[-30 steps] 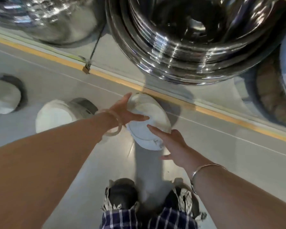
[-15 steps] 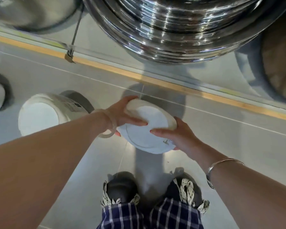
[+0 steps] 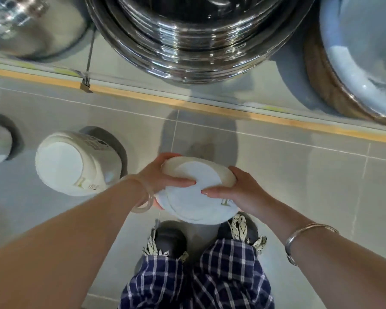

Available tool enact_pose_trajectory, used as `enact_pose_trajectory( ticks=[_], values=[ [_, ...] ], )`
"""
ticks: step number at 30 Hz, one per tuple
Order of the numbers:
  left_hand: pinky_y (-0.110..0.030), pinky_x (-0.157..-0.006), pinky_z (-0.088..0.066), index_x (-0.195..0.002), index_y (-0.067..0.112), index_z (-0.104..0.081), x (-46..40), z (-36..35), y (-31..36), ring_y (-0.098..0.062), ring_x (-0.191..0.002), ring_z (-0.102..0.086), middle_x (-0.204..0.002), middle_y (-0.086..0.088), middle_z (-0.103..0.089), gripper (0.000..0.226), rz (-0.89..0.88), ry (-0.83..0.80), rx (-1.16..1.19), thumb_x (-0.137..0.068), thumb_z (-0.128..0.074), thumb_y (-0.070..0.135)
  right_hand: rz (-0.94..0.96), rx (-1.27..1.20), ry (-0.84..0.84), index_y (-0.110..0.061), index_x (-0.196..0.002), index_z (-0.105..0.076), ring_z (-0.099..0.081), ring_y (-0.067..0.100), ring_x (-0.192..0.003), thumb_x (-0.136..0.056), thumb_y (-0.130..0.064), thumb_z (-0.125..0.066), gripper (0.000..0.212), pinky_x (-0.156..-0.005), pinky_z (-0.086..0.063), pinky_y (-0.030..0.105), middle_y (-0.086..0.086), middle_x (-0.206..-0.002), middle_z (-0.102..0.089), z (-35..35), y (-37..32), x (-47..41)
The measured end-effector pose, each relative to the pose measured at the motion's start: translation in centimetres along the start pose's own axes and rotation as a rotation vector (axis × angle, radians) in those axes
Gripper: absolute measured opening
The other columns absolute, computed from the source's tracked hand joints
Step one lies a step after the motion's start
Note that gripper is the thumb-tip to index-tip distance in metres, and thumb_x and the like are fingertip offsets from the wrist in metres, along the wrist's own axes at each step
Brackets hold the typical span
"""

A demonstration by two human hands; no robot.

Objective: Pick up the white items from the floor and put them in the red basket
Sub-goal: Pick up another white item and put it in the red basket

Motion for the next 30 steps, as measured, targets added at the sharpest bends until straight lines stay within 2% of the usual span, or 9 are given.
enact_pose_trajectory(
  ticks=[3, 8, 12, 16, 18, 22, 25, 28, 30],
  values=[
    [-0.056, -0.072, -0.056, -0.116, 0.038, -0.047, 6.0, -1.5, -0.1, -0.027, -0.097, -0.053, -0.107, 0.006, -0.051, 0.064, 0.049, -0.04, -0.011, -0.069, -0.08, 0.01, -0.007, -0.054, -0.013, -0.03, -0.093, -0.057, -0.066, 0.017, -0.09, -0.057, -0.031, -0.088, 0.047, -0.075, -0.055, 0.031, -0.009, -0.092, -0.068, 0.2, -0.9, 6.2],
    [-0.056, -0.074, -0.056, -0.115, 0.038, -0.046, 17.4, -3.4, 3.2, -0.022, -0.092, -0.054, -0.108, 0.007, -0.052, 0.061, 0.01, -0.108, -0.101, -0.071, -0.079, 0.012, -0.017, -0.06, 0.054, -0.024, -0.096, -0.06, -0.067, 0.021, -0.091, -0.033, -0.054, -0.08, 0.073, -0.083, -0.056, 0.041, -0.003, -0.093, -0.069, 1.4, -4.1, 17.8],
    [-0.057, -0.083, -0.053, -0.119, 0.037, -0.046, 28.0, -5.5, 7.6, -0.028, -0.106, -0.05, -0.113, 0.005, -0.051, 0.064, -0.068, -0.123, -0.176, -0.07, -0.08, 0.013, 0.013, -0.243, 0.105, -0.018, -0.099, -0.062, -0.065, 0.016, -0.086, -0.054, -0.033, -0.089, 0.054, -0.066, -0.056, 0.021, -0.001, -0.094, -0.069, 2.7, -8.1, 28.8],
    [-0.054, -0.091, -0.05, -0.13, 0.027, -0.043, 38.1, -8.4, 11.9, -0.027, -0.11, -0.047, -0.124, -0.002, -0.048, 0.073, -0.178, -0.133, -0.337, -0.07, -0.081, 0.013, 0.044, -0.325, 0.259, -0.012, -0.098, -0.068, -0.067, 0.031, -0.098, -0.042, -0.036, -0.092, 0.065, -0.091, -0.053, 0.05, 0.012, -0.102, -0.072, 4.5, -10.7, 39.4],
    [-0.054, -0.088, -0.049, -0.13, 0.024, -0.045, 41.7, -10.7, 13.4, -0.027, -0.111, -0.044, -0.13, -0.001, -0.045, 0.071, -0.207, -0.151, -0.36, -0.07, -0.079, 0.009, 0.087, -0.344, 0.299, -0.011, -0.105, -0.065, -0.066, 0.03, -0.099, -0.052, -0.038, -0.09, 0.065, -0.091, -0.053, 0.049, 0.011, -0.104, -0.071, 5.5, -11.4, 43.9],
    [-0.055, -0.073, -0.052, -0.125, 0.03, -0.043, 48.6, -17.0, 15.8, -0.03, -0.11, -0.044, -0.12, 0.002, -0.04, 0.068, -0.253, -0.158, -0.501, -0.07, -0.08, 0.015, 0.141, -0.438, 0.456, -0.01, -0.108, -0.063, -0.065, 0.024, -0.098, -0.061, -0.035, -0.086, 0.057, -0.084, -0.053, 0.038, 0.003, -0.101, -0.07, 9.0, -10.6, 53.1],
    [-0.043, -0.056, -0.056, -0.124, 0.031, -0.044, 51.9, -22.4, 16.8, -0.028, -0.097, -0.053, -0.116, 0.003, -0.05, 0.066, -0.29, -0.215, -0.576, -0.071, -0.08, 0.018, 0.175, -0.457, 0.547, -0.011, -0.1, -0.067, -0.066, 0.019, -0.087, -0.069, -0.03, -0.082, 0.039, -0.076, -0.053, 0.029, 0.0, -0.092, -0.071, 12.1, -8.9, 58.3],
    [-0.049, -0.066, -0.056, -0.119, 0.033, -0.046, 54.8, -30.1, 17.3, -0.03, -0.101, -0.054, -0.115, 0.001, -0.055, 0.062, -0.317, -0.257, -0.676, -0.069, -0.081, 0.021, 0.172, -0.507, 0.642, -0.013, -0.096, -0.067, -0.066, 0.02, -0.088, -0.064, -0.038, -0.083, 0.044, -0.076, -0.053, 0.032, 0.0, -0.091, -0.071, 16.1, -4.9, 64.0],
    [-0.043, -0.059, -0.053, -0.115, 0.035, -0.045, 56.3, -35.0, 17.2, -0.029, -0.098, -0.051, -0.107, 0.004, -0.053, 0.057, -0.279, -0.32, -0.686, -0.072, -0.079, 0.019, 0.162, -0.53, 0.703, -0.021, -0.083, -0.062, -0.062, 0.017, -0.082, -0.069, -0.034, -0.082, 0.028, -0.067, -0.05, 0.027, -0.005, -0.082, -0.066, 18.7, -2.5, 67.2]
  ],
)
Point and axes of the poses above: each hand's wrist, its own x-axis away from the middle knuckle, its own z-axis out of the back of the hand, y = z × x, the point moved 7 cm from there along -x, towards the middle knuckle
